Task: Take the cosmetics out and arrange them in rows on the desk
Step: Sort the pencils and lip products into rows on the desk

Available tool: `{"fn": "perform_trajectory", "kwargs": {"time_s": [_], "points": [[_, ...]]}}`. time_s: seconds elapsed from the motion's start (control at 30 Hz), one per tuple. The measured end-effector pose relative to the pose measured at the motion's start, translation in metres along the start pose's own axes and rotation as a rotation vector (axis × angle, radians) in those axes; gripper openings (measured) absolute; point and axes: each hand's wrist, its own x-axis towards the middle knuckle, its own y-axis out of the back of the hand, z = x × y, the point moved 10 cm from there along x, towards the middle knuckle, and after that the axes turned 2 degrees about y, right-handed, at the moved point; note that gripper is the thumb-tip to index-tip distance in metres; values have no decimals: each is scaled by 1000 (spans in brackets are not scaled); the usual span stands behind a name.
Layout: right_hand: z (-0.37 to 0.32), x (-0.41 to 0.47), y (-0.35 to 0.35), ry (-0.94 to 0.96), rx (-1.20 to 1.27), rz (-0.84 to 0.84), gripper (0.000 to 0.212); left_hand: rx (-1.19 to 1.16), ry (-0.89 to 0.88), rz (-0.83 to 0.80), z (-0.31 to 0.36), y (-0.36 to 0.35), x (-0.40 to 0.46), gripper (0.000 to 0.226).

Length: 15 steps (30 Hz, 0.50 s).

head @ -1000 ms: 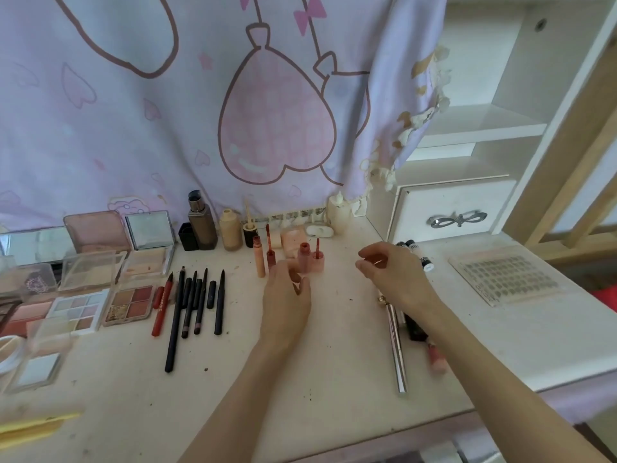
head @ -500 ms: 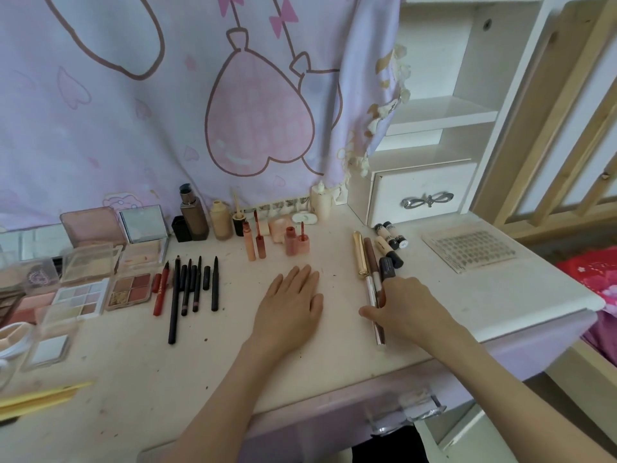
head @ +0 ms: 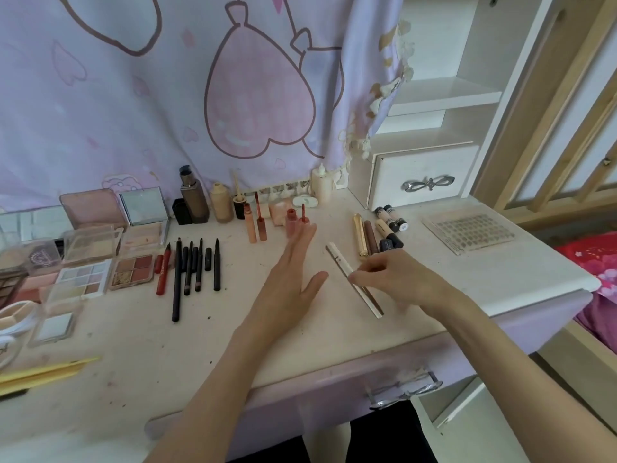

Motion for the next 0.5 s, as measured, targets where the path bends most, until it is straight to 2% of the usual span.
{"fn": "perform_trajectory", "kwargs": {"time_s": [0.1,0.2,0.23,0.33,0.43,0.5], "points": [[-5,2,-13,-7,52,-139,20,79,-162,26,18,1,-4,58],[-8,3,-14,-21,148,-196,23,151,-220,119,21,8,-6,22],[-7,2,-13,-30,200,-207,25,182,-235,149,22,9,-7,17],[-3,1,-7,-49,332,-197,26,224,-216,174,19,9,-5,26],[7,9,3,-75,469,-44,26,225,-152,162,16,8,-6,36],[12,14,2,-81,591,41,26,183,-115,134,16,8,-6,33]]}}
